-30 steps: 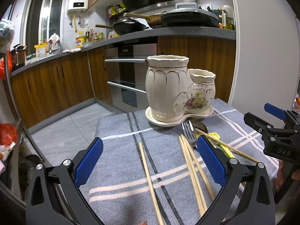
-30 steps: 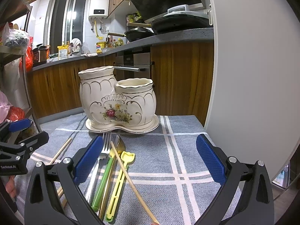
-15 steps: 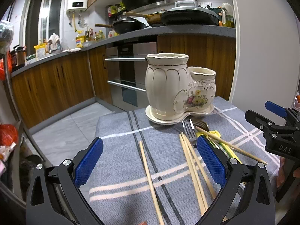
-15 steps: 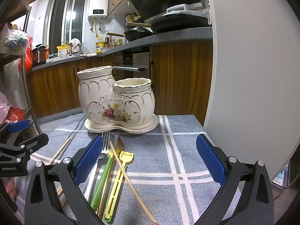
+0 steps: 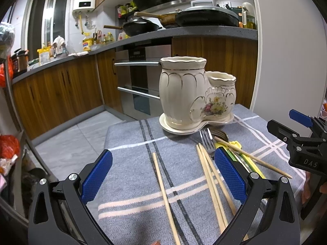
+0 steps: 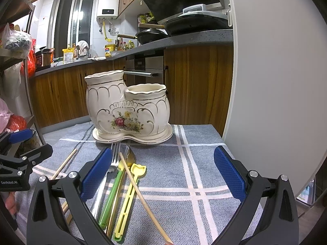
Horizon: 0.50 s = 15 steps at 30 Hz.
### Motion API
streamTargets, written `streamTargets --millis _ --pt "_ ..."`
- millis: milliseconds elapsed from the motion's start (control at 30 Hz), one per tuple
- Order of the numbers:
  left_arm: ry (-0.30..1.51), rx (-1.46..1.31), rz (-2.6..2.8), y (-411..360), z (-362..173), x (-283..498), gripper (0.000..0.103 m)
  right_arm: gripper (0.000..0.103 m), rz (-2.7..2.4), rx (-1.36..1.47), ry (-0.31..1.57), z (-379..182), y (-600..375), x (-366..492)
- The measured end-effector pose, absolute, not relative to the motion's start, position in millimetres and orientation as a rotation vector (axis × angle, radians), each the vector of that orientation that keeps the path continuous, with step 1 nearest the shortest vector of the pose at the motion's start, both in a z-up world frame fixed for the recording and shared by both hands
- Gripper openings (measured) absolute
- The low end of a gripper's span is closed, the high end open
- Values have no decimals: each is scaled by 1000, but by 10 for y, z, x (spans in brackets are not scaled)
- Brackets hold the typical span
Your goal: Organize utensils
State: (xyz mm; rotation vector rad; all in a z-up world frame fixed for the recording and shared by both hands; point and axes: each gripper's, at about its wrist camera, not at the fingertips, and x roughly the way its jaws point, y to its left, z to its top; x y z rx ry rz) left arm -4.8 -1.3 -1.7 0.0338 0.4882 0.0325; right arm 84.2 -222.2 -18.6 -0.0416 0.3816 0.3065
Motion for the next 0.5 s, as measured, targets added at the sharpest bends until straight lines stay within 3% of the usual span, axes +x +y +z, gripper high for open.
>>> streamTargets --millis 500 --pt "500 35 -6 20 42 -40 99 98 301 -40 404 -172 -2245 879"
